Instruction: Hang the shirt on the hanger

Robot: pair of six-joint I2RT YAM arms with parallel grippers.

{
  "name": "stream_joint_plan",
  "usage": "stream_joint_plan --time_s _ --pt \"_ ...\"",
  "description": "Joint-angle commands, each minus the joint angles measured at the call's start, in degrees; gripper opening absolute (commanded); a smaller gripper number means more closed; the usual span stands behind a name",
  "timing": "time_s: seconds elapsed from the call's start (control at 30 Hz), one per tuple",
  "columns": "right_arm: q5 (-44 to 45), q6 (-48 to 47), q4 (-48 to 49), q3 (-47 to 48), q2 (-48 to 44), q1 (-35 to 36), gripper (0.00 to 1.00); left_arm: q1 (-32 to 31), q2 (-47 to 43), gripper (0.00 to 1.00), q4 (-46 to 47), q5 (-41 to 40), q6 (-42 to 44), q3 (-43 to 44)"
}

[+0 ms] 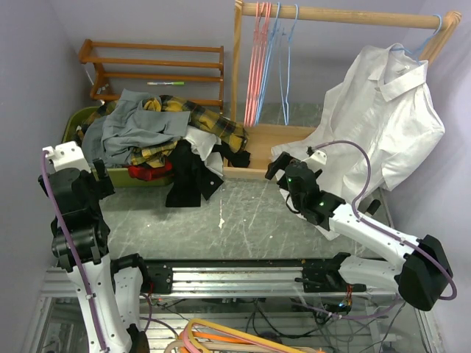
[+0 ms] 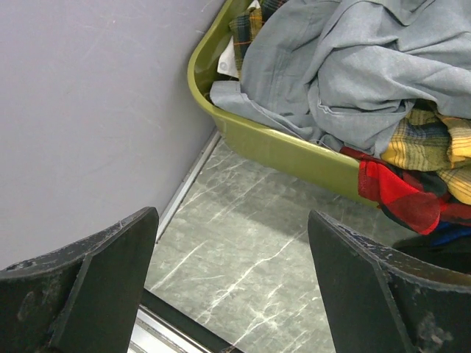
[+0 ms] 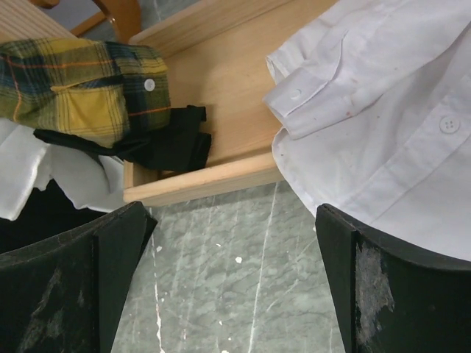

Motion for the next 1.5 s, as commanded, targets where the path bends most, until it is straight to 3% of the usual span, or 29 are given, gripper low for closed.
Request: stream_joint_plan --time_s 0.0,0.13,0.27,0.5,0.6,0.7,0.83,0.93,1.07,1.13,1.3,1.33,1.47 --pt "0.75 -1.28 -2.35 2.36 0.77 0.16 1.0 -0.62 0.5 0.93 3.56 -2.81 -1.49 -1.39" --pt "1.36 -1.07 0.92 -1.76 -2.03 0.1 1.0 -0.63 0.0 0.93 6.46 1.64 -0.09 -4.74" --pt "-0.25 -0.19 12.28 -10.37 -7.68 0.1 1.0 -0.63 -0.03 0.93 6.12 -0.37 -0.65 -4.71" --pt "-19.55 -13.58 42.71 -22.43 -7.75 0.1 1.0 -0.58 0.48 0.94 3.44 -0.56 0.06 -1.68" --pt "-22.19 -14.21 39.42 -16.7 -0.87 0.05 1.0 -0.56 1.84 0.94 1.67 -2.99 1.38 2.97" --pt "-22.66 -15.42 36.14 -13.22 1.99 0.1 1.0 0.31 7.24 0.93 -2.15 11.54 9.77 11.21" --pt "-22.23 -15.43 37.88 -15.77 -0.9 0.1 1.0 0.7 24.46 0.94 -11.96 24.08 15.49 26.08" --pt "-21.94 -15.09 39.73 -18.41 -3.54 0.1 1.0 0.6 31.92 0.94 -12.19 36.38 21.11 30.0" --pt "-22.22 -15.18 43.6 -22.5 -6.94 0.1 1.0 -0.39 44.51 0.94 -25.14 44.24 34.49 40.42" --pt "-22.3 -15.03 43.75 -23.1 -7.84 0.1 1.0 -0.36 48.42 0.93 -29.48 46.44 41.0 42.75" --pt "-22.94 -14.66 44.13 -23.9 -8.47 0.15 1.0 -1.29 50.87 0.93 -24.26 45.63 43.95 39.92" --pt "-23.13 -14.77 43.95 -23.63 -8.23 0.1 1.0 -1.91 51.33 1.0 -23.28 44.98 43.9 39.3" --pt "-23.94 -15.04 42.26 -21.48 -6.02 0.1 1.0 -5.19 52.16 0.84 -19.84 40.82 43.0 36.19"
